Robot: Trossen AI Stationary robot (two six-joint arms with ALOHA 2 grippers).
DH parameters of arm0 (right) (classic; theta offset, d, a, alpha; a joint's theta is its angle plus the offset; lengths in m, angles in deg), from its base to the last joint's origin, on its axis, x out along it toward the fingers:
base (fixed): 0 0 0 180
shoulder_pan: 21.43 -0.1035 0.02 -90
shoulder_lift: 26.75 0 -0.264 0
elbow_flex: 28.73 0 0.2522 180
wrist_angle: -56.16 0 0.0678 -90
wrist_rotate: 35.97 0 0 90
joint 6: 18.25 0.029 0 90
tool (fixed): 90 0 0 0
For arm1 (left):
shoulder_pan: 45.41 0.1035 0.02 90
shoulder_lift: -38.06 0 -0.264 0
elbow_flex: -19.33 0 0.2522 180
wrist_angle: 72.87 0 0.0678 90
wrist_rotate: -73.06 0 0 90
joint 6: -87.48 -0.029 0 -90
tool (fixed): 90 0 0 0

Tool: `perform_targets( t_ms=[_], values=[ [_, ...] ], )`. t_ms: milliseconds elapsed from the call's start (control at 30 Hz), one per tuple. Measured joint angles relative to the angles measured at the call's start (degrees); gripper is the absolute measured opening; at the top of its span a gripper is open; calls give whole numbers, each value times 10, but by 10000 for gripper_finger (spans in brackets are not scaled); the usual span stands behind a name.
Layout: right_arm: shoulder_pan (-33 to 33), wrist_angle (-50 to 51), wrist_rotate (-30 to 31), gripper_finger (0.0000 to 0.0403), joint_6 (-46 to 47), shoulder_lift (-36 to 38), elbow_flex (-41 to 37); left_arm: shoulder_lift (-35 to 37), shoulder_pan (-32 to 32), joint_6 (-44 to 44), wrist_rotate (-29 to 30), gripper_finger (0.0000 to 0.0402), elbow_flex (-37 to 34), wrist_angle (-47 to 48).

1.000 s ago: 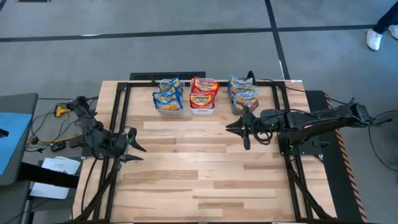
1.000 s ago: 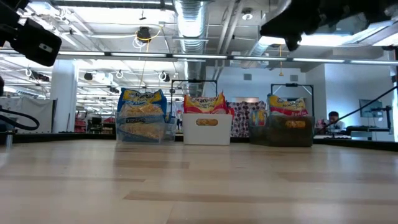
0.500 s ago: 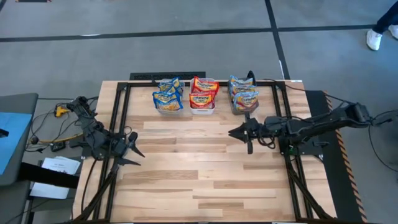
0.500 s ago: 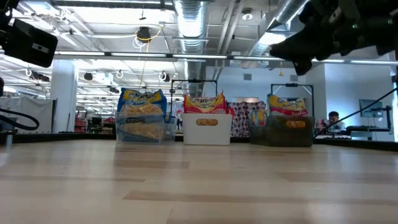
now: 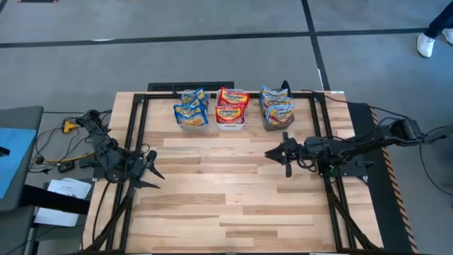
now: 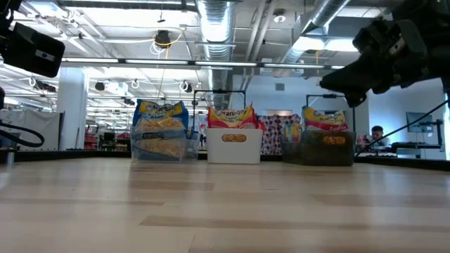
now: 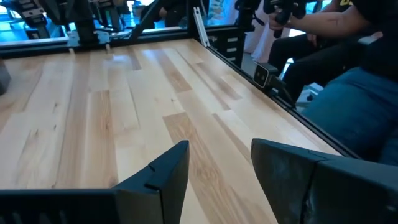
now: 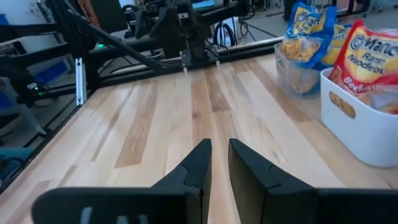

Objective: Sort Maruchan noodles
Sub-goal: Return to Home Position

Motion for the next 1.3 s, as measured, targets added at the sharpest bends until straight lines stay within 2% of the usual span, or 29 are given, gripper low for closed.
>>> perform_targets(
  t_ms=[200,367,533,700,1300],
  values=[
    [2,-63,0,81,5,0,-47,0,0,14,0,166,-11,3],
    [3,-50,0,81,-4,11,-48,-2,0,50,3,166,-25,-3],
    [23,-50,-2,81,-14,45,-48,0,0,29,4,166,-25,-3],
    [46,-17,-31,81,-16,120,-49,0,0,-5,9,166,-25,-1],
    [63,246,-29,81,-56,402,-49,0,0,-50,35,166,-25,2]
  ],
)
